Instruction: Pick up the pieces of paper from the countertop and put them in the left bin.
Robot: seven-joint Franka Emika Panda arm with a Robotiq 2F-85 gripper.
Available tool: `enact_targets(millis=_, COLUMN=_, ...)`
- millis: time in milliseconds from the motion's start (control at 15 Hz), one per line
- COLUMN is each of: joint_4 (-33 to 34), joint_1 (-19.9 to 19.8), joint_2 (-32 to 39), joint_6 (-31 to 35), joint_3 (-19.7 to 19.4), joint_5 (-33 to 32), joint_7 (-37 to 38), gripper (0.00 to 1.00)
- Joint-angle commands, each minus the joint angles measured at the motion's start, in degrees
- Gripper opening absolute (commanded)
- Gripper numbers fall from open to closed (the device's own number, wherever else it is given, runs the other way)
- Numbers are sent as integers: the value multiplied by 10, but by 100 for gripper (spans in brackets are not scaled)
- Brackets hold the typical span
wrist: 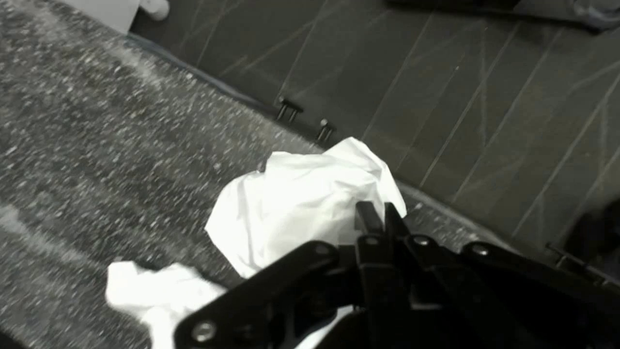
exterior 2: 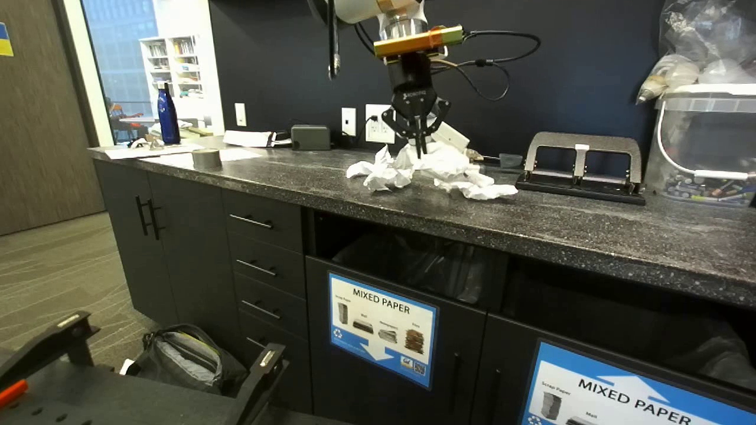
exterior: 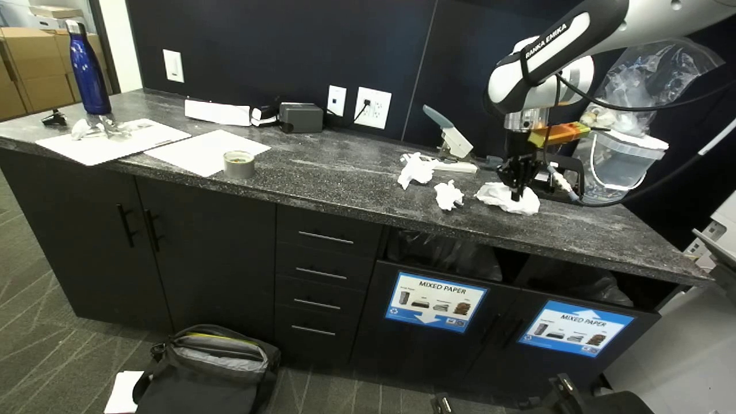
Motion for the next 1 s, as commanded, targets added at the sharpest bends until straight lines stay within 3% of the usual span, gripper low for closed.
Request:
enact_targets(millis=0, joint_4=-62, joint_1=-22, joint_2=-42, joint_6=-67, joint_3=31, joint_5=67, joint_7=-42, gripper=6)
enact_targets(millis=533, joint_4=-199, joint_1=-39, joint_2=-117, joint_6=-119, joint_3=42, joint_5=147, joint_7=-108, gripper=6)
enact_targets(millis=933, joint_4=-374, joint_1=-43, joint_2=-217, joint_6=26, joint_3=29, joint_5=159, joint_7=-132, gripper=6)
